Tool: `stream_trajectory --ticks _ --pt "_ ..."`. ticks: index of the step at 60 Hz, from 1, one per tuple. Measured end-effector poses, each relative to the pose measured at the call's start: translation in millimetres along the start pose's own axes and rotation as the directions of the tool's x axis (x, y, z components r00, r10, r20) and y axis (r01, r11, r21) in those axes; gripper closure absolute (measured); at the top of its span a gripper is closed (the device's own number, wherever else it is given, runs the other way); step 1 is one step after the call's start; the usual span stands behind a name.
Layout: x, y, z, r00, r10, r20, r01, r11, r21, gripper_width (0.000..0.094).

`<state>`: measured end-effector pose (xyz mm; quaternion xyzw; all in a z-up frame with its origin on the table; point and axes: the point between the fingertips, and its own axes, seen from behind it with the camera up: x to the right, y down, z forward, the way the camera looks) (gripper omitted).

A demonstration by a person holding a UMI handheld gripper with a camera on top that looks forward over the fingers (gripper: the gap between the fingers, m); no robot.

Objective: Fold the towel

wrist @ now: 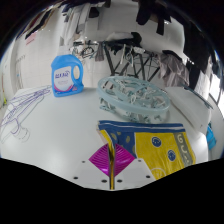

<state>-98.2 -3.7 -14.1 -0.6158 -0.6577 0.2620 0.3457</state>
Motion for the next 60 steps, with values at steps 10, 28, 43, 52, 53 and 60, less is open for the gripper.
stream_trajectory --ticks 10,28,43,52,53,60 --pt "0 -8 -19 0.997 0.061 0.049 -0.059 0.998 -0.036 0.0923" --pt "88 -77 -93 0.972 0.206 0.11 -0.212 0.976 0.044 0.0919" --pt "223 -38 -50 0.972 0.23 -0.053 -0.23 0.973 -0.008 0.0906" --pt "259 2 -21 0.975 0.176 -0.133 -0.186 0.98 -0.071 0.025" --pt "261 4 -22 0.976 0.167 -0.141 -0.179 0.981 -0.076 0.0173" --pt "254 -4 -58 0.986 0.148 -0.074 -0.153 0.985 -0.079 0.0078"
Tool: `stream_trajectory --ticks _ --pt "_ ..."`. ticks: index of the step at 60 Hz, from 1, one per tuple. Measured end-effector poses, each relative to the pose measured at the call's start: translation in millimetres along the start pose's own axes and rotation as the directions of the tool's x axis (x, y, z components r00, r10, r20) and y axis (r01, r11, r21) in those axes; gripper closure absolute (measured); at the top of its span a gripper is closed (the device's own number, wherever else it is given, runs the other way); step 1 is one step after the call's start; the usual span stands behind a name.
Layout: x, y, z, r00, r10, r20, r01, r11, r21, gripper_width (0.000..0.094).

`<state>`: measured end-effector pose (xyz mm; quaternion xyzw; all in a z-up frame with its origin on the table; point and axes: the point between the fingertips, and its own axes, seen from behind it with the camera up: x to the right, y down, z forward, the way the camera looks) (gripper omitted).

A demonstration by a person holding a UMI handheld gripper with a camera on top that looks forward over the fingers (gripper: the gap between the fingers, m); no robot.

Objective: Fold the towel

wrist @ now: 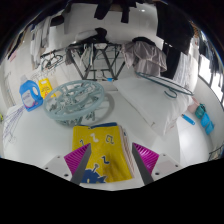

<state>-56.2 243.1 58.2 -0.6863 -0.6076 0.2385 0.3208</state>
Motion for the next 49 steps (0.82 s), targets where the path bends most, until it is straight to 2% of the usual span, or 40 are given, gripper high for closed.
stream_trajectory --ticks 12,20,28,33,44,49 --pt "18 2 -146 0.996 -0.08 0.032 0.08 0.997 0.015 0.0089" --pt "28 13 -247 0.997 -0.067 0.046 0.066 0.997 0.035 0.0089" --pt "25 32 -306 0.998 -0.014 0.069 0.011 0.999 0.037 0.0091" --pt "22 33 -313 0.996 -0.003 0.091 -0.002 0.999 0.052 0.0085" --pt "22 30 -315 0.998 -0.021 0.063 0.016 0.997 0.07 0.0085" --pt "18 27 -312 0.997 -0.011 0.076 0.006 0.997 0.072 0.0085"
